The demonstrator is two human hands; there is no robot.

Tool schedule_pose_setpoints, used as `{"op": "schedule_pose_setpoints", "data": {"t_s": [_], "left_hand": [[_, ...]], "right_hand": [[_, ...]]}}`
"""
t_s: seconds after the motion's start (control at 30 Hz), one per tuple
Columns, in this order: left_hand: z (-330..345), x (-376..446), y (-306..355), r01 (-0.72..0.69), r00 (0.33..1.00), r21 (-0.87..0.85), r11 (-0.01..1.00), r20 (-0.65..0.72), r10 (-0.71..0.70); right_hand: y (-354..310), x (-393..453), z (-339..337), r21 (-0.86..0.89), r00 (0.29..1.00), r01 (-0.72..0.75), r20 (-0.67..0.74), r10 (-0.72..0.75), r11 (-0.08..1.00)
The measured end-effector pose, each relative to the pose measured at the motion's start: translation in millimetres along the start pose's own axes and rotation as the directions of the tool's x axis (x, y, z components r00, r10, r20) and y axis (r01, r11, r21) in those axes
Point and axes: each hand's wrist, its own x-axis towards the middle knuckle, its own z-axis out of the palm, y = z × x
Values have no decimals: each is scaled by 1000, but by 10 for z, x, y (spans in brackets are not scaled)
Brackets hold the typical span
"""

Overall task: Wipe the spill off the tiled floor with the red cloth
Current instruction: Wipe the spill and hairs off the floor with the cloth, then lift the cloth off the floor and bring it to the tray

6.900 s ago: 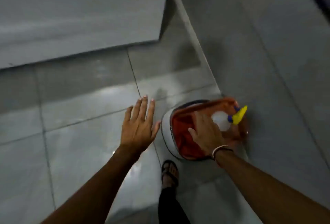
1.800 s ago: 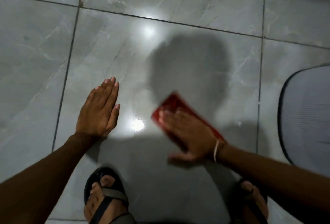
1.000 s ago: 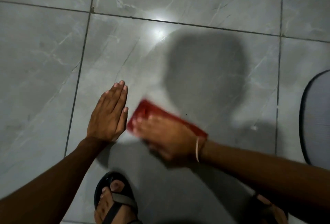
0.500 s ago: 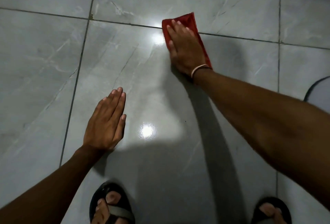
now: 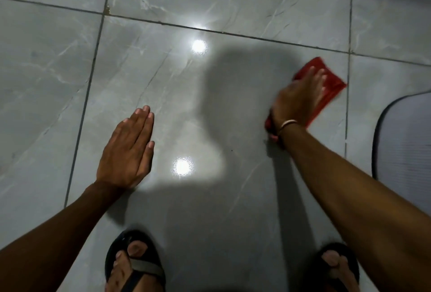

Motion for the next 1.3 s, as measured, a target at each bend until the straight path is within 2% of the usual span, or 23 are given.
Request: {"op": "schedule_pose_setpoints", "data": {"t_s": [0.07, 0.1, 0.17, 0.23, 0.27, 0.3, 0.33, 0.37, 0.4, 0.43, 0.47, 0.53, 0.6, 0.63, 0.73, 0.83, 0.93, 1.03, 1.1, 1.17, 1.2, 1.27, 1.3], "left_hand": [[-12, 1, -6, -5, 1000, -8, 1000, 3, 5], [-17, 3, -7, -7, 1000, -10, 1000, 4, 7], [-33, 14, -4, -7, 1000, -11, 1000, 2, 7], [-41, 13, 7, 1, 1000, -13, 1000, 8, -1], [-44, 10, 11, 7, 1000, -14, 1000, 13, -7], [-45, 9, 16, 10, 1000, -15, 1000, 21, -10], [-45, 12, 16, 11, 1000, -16, 1000, 27, -11], [-44, 17, 7, 11, 1000, -12, 1000, 29, -11], [-44, 15, 2, 12, 999, -8, 1000, 33, -11], [-47, 11, 2, 16, 999, -6, 1000, 37, -16], [-52, 11, 2, 21, 999, -4, 1000, 38, -21], [-61, 14, 10, 24, 999, 1, 1000, 35, -24], [-63, 21, 16, 27, 999, 1, 1000, 38, -27], [-58, 25, 19, 28, 999, 2, 1000, 37, -28], [-42, 17, 9, 19, 999, 16, 1000, 36, -19], [-25, -9, 13, 22, 999, 35, 999, 49, -23], [-93, 5, 124, 62, 992, 66, 996, 102, -69], [-390, -32, 426, 87, 968, 132, 987, 224, -115], [-742, -56, 833, 81, 941, 115, 990, 318, -114], [-1169, -22, 1380, 40, 930, 58, 998, 363, -58], [-1343, -4, 1659, 19, 931, 22, 1000, 365, -26], [-1718, 139, 2293, -4, 940, -67, 998, 340, 26], [-1879, 240, 2610, -7, 946, -107, 994, 322, 41]], "right_hand": [[-62, -572, 136, -78, 951, 305, 77, -299, 949], [36, -963, 152, -109, 834, 548, 157, -530, 830], [455, -1646, -9, 38, 398, 891, 414, -819, 453], [983, -1819, -229, 338, -98, 937, 497, -862, 88], [1178, -1726, -310, 435, -295, 898, 472, -831, -72], [1319, -1554, -359, 491, -451, 846, 447, -772, -210], [1401, -1315, -382, 521, -551, 799, 435, -712, -300], [1424, -1010, -376, 512, -591, 782, 426, -686, -355], [1412, -673, -374, 458, -564, 811, 443, -697, -364], [1367, -333, -371, 356, -466, 878, 478, -744, -321], [1280, -8, -355, 231, -305, 949, 505, -807, -214], [1029, 474, -288, 27, 93, 992, 465, -880, 119], [725, 664, -189, -60, 466, 875, 377, -800, 481], [604, 671, -129, -65, 593, 790, 330, -734, 609], [417, 552, -5, -11, 791, 588, 216, -572, 809], [363, 254, 43, 45, 879, 446, 167, -447, 894], [344, -279, -31, -18, 930, 329, 180, -320, 944], [401, -973, -317, -110, 847, 390, 432, -310, 914], [472, -1290, -728, 44, 724, 311, 635, -267, 949], [471, -1355, -1371, 224, 593, -18, 787, -170, 974], [465, -1348, -1693, 262, 568, -187, 815, -113, 947], [485, -1234, -2475, 332, 600, -406, 799, -25, 851], [525, -1170, -2880, 389, 649, -436, 760, -16, 812]]}}
